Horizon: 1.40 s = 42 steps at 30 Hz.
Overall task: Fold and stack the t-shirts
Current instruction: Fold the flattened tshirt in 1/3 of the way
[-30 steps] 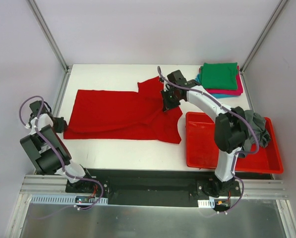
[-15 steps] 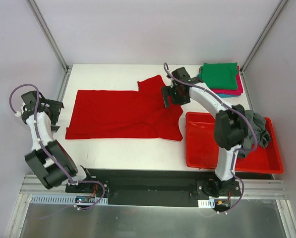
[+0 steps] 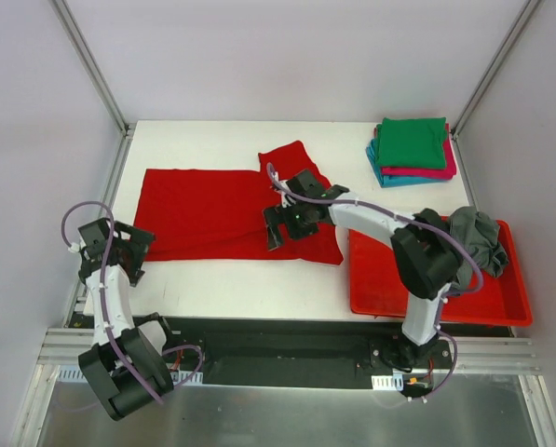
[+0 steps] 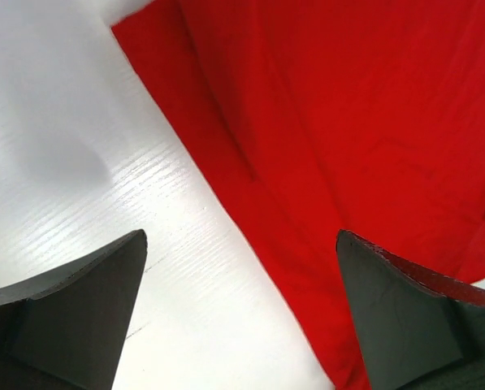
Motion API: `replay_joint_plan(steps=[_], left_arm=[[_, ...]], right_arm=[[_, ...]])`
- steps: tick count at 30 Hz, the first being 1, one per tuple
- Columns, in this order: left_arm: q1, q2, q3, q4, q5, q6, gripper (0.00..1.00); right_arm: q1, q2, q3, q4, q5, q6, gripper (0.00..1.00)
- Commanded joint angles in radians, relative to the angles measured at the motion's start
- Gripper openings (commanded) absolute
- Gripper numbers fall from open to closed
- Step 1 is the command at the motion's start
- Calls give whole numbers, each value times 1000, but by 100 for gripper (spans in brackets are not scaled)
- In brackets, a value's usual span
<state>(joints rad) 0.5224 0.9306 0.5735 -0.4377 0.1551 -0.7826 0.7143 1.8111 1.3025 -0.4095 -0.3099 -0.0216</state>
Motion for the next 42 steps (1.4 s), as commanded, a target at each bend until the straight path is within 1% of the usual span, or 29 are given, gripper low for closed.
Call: replay_joint_plan(steps=[1, 5, 11, 16, 20, 21, 22, 23, 24, 28, 30, 31, 33, 35, 39, 42], left_arm=[[-12, 3, -50, 143, 67, 74, 99], [-12, 65, -67, 163, 55, 118, 99], [-12, 129, -92, 211, 98, 118, 99], [-12, 163, -92, 226, 115, 120, 99], [-12, 166, -95, 231, 115, 123, 99], [-12, 166, -95, 231, 110, 125, 99], [-12, 168, -95, 231, 106, 126, 99], [-10, 169, -95, 231, 100, 128, 99], [-10, 171, -95, 231, 100, 126, 99], [-10, 183, -89, 231, 101, 129, 99], [-10, 186, -87, 231, 103, 132, 99], [-10, 186, -87, 231, 104, 132, 99], [-9, 183, -87, 231, 107, 132, 99], [-12, 185, -86, 231, 112, 134, 99], [-10, 198, -83, 237, 135, 134, 99], [-10, 209, -89, 263, 181, 138, 99]], right_arm=[[-7, 106, 86, 69, 1, 90, 100], [-7, 175, 138, 87, 52, 107, 99], [-7, 275, 242, 109, 124, 109, 100], [-10, 344, 345, 121, 189, 89, 100], [-12, 375, 437, 187, 255, 51, 100], [-12, 387, 475, 195, 268, 42, 100], [-13, 402, 521, 196, 272, 29, 97], [-15, 419, 561, 199, 275, 29, 96], [-16, 453, 613, 204, 264, -1, 96], [-33, 579, 838, 206, 177, -20, 96], [-42, 611, 926, 161, 172, -24, 96], [-47, 608, 943, 129, 172, -35, 96], [-50, 549, 905, 89, 201, -61, 96], [-52, 437, 760, 101, 212, -87, 96], [-49, 233, 468, 88, 256, -69, 96], [-50, 150, 293, 83, 246, -40, 96]])
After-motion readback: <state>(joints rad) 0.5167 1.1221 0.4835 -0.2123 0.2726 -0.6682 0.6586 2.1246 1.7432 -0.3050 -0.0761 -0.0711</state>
